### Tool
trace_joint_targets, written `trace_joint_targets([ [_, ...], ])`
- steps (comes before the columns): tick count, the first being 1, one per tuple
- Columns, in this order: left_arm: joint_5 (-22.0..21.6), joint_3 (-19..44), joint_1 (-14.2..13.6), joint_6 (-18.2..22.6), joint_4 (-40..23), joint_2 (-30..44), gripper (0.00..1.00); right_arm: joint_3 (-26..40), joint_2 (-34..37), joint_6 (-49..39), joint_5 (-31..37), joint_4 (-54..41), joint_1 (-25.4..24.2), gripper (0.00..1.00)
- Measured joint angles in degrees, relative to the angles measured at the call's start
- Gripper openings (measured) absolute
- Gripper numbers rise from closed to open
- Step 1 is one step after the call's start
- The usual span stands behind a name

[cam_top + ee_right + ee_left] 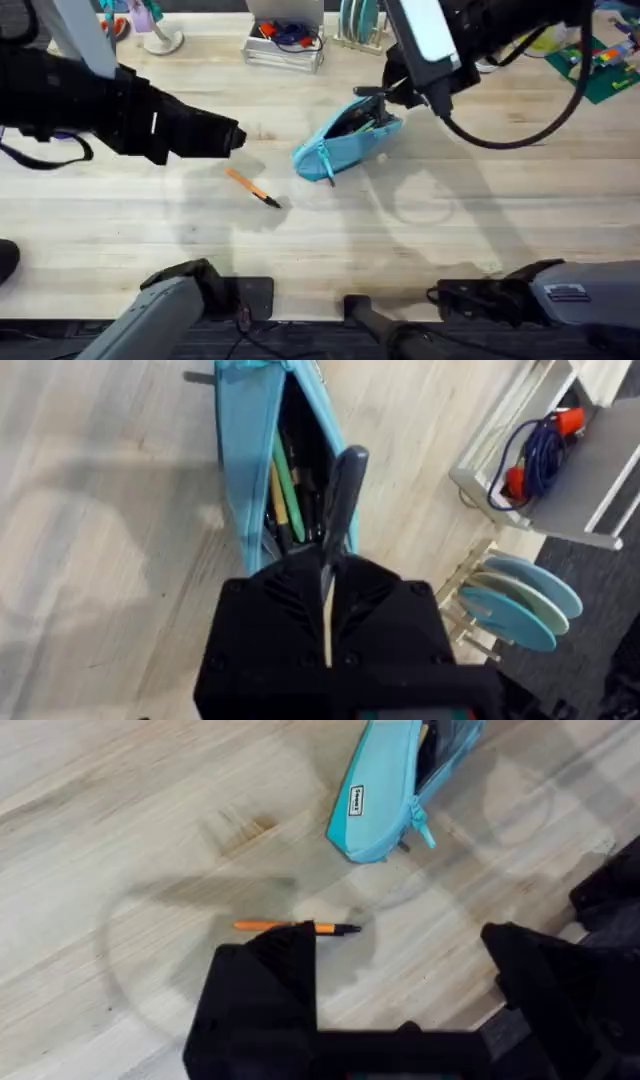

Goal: Unzip the bag, pick up the pens from the table one at a time and place them inside, then zip the bag closed.

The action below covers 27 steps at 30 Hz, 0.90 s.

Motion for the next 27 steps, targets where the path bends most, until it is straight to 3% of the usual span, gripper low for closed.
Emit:
trace_joint_targets([
  [15,0.0,0.0,0.0,0.0,0.0,0.0,0.995,0.0,5.8,-2.3,-0.1,0.5,5.0,0.032],
  [27,0.0,0.0,0.0,0.0,0.0,0.0,0.996,0.0,9.9,-2.3,-0.1,2.5,5.1,0.032],
])
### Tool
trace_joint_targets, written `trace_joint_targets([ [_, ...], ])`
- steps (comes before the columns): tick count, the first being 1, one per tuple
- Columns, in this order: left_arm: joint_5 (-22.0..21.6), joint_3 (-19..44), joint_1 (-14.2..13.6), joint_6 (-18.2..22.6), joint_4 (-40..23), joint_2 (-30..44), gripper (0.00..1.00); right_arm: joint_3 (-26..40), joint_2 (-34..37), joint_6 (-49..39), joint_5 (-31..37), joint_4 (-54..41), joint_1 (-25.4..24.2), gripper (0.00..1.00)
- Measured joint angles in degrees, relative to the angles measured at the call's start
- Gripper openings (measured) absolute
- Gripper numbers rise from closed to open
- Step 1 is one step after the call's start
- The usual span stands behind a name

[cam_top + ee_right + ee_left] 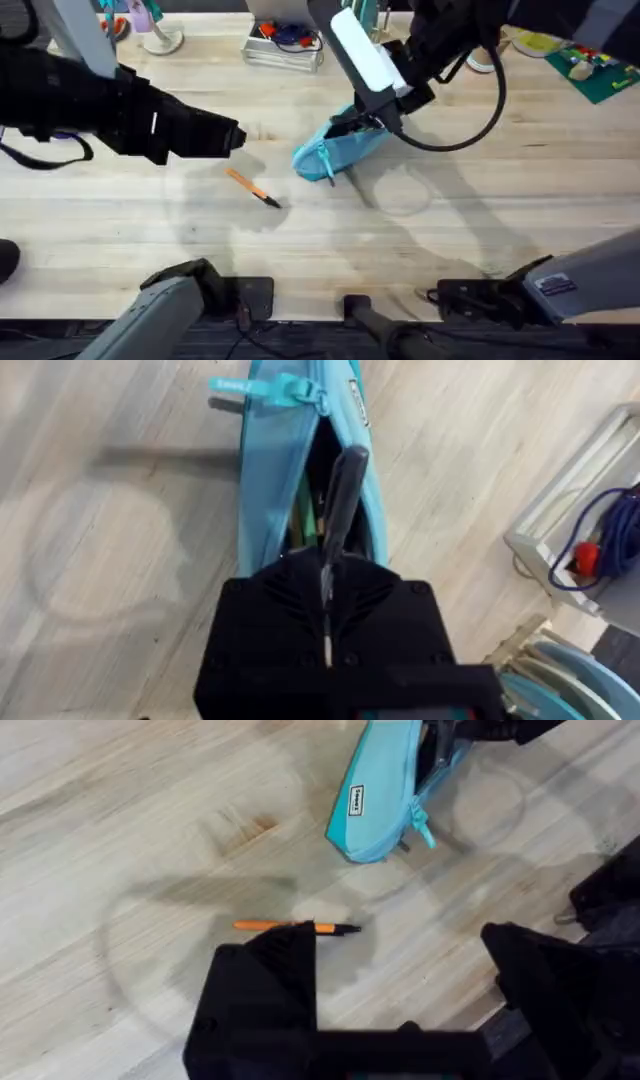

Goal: Unzip the bag, pick up the pens from the table one at a time and place them inside, then zip the bag closed.

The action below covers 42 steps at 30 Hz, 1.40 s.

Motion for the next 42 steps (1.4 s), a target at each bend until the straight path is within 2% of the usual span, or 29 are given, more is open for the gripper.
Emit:
trace_joint_targets([
  [34,0.0,0.0,0.0,0.0,0.0,0.0,0.995,0.0,5.6,0.1,0.5,1.4,-1.1,0.04],
  [36,0.0,0.0,0.0,0.0,0.0,0.0,0.995,0.0,5.6,-0.1,0.5,1.4,-1.1,0.214],
  [39,0.0,0.0,0.0,0.0,0.0,0.0,0.995,0.0,5.5,-0.1,0.7,1.4,-1.1,0.615],
  [41,0.0,0.0,0.0,0.0,0.0,0.0,0.995,0.0,5.5,-0.1,0.7,1.5,-1.1,0.919],
  [42,0.0,0.0,0.0,0.0,0.0,0.0,0.995,0.0,5.6,-0.2,0.7,1.6,-1.1,0.972],
])
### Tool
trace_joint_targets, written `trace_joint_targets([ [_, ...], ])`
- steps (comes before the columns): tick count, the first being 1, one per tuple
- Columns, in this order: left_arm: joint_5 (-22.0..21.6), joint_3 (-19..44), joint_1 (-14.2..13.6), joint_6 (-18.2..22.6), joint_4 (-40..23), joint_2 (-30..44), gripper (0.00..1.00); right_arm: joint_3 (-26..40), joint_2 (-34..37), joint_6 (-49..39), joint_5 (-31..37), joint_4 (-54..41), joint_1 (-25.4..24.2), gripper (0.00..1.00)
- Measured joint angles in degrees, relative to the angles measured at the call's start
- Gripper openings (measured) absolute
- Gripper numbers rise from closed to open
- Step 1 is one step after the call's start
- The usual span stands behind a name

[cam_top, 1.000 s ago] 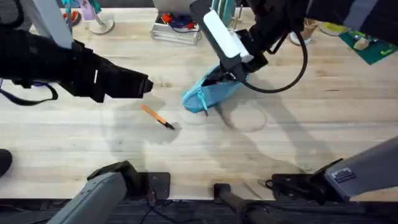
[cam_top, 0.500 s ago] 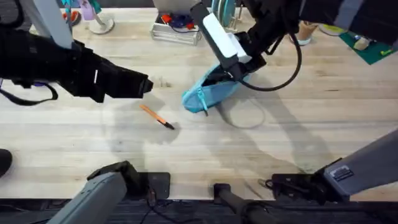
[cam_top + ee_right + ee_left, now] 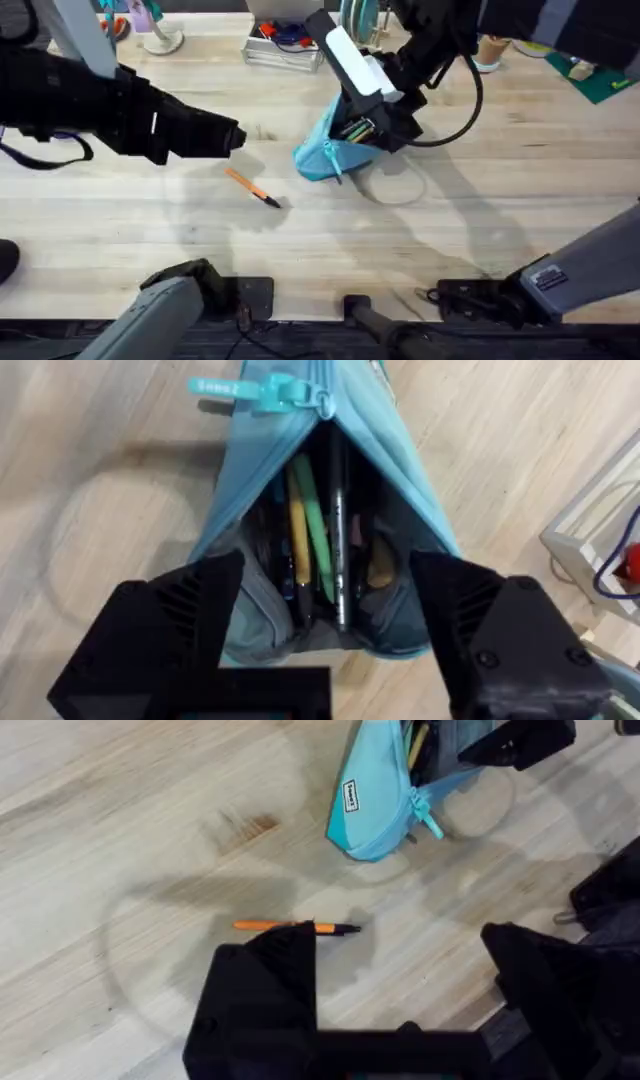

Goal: Unzip the bag, pick up the pens from the table one at a time and place them inside, then zip the bag closed.

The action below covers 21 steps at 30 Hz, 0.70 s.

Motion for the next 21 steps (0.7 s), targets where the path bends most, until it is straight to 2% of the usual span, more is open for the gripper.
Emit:
trace_joint_targets([
  [12,0.0,0.0,0.0,0.0,0.0,0.0,0.995,0.0,0.0,0.5,0.0,1.3,0.0,0.996],
  [21,0.0,0.0,0.0,0.0,0.0,0.0,0.995,0.0,-1.2,8.0,0.2,1.4,0.0,0.996],
])
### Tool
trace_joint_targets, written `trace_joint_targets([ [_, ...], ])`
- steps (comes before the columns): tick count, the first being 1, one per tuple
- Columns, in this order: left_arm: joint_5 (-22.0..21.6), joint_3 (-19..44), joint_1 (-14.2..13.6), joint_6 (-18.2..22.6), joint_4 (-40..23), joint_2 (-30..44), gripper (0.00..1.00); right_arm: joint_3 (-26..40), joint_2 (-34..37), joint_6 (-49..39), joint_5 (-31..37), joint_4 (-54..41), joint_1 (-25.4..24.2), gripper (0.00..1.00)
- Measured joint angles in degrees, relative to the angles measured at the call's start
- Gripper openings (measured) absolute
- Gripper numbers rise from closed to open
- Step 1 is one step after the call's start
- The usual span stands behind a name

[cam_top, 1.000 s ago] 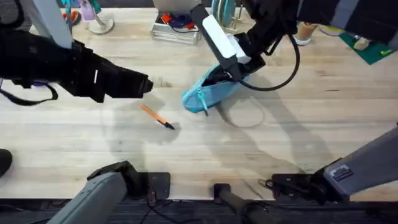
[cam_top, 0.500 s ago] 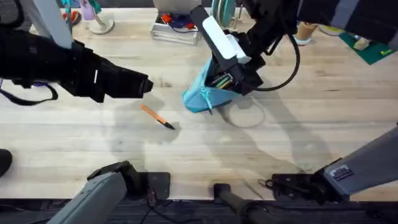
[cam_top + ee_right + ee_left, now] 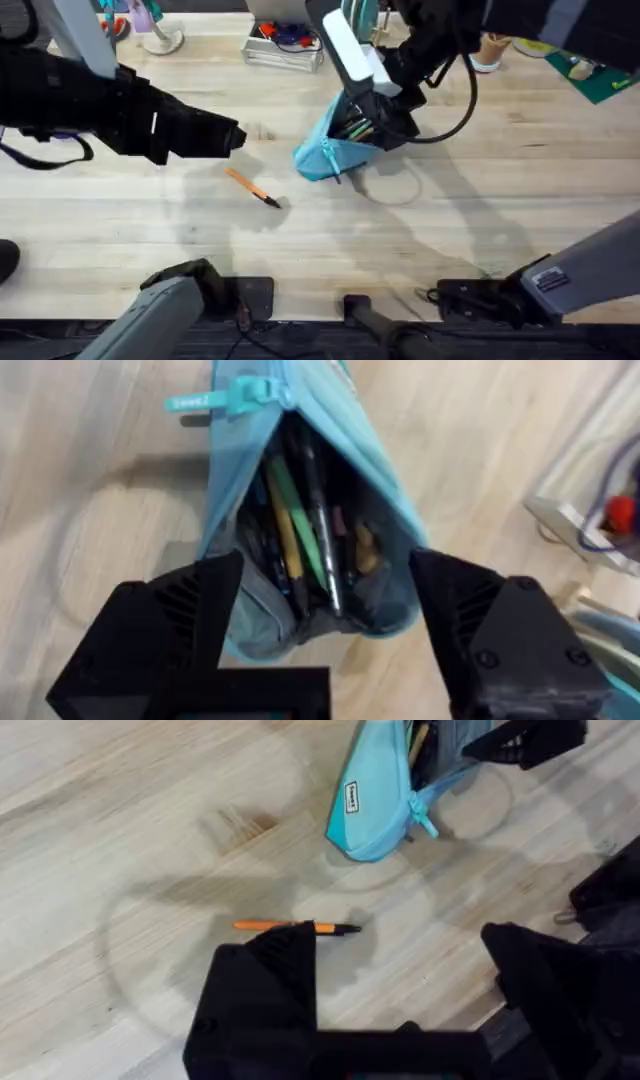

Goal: Unzip the bag, pick up the pens from the table one at a time and place them inside, then zip the bag closed.

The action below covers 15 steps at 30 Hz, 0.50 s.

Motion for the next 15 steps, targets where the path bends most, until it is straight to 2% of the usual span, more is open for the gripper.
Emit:
trace_joint_targets([
  [7,0.0,0.0,0.0,0.0,0.0,0.0,0.995,0.0,-5.8,5.3,0.2,0.0,0.0,0.996],
  [15,0.0,0.0,0.0,0.0,0.0,0.0,0.995,0.0,-13.5,17.4,0.2,0.0,0.0,0.996],
])
